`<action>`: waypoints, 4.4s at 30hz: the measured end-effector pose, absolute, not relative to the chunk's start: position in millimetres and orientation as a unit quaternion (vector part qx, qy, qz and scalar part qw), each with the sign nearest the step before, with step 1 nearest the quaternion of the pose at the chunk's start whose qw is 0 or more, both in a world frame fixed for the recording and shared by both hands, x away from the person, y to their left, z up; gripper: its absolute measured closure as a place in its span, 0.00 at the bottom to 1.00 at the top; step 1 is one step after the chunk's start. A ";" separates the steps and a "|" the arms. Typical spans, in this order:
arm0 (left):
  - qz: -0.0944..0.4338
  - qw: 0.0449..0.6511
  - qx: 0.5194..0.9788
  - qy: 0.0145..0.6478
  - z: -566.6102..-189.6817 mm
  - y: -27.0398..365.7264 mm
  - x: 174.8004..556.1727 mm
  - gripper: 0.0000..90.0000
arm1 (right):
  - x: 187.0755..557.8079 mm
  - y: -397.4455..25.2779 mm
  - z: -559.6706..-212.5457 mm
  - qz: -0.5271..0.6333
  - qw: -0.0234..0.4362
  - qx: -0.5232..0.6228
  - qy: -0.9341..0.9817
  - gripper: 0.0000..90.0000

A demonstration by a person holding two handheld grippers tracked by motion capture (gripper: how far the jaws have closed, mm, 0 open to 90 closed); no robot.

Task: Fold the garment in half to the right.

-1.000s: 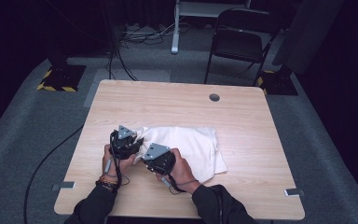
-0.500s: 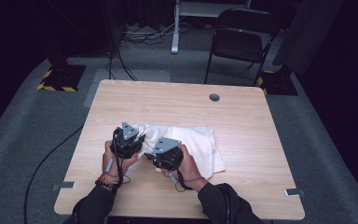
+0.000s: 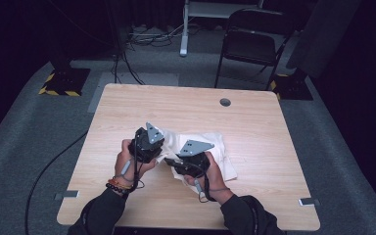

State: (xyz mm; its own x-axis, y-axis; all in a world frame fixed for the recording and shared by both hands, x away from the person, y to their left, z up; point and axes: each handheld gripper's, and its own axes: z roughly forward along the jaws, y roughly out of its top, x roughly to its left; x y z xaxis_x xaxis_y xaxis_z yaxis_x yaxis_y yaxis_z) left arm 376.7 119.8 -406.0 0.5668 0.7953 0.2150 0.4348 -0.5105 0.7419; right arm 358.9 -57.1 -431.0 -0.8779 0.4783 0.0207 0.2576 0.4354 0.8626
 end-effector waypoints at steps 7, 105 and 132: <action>0.267 0.322 0.832 0.365 -403.3 104.5 381.0 0.82 | 358.7 -73.8 -431.9 0.493 0.102 0.244 0.829 0.85; 0.129 0.356 0.877 0.295 -514.5 203.7 303.2 0.10 | 355.8 -274.6 -504.7 0.404 0.172 0.544 0.715 0.38; 0.122 0.355 0.879 0.294 -515.1 204.9 304.9 0.08 | 355.0 -249.8 -472.6 0.391 0.221 0.219 0.866 0.10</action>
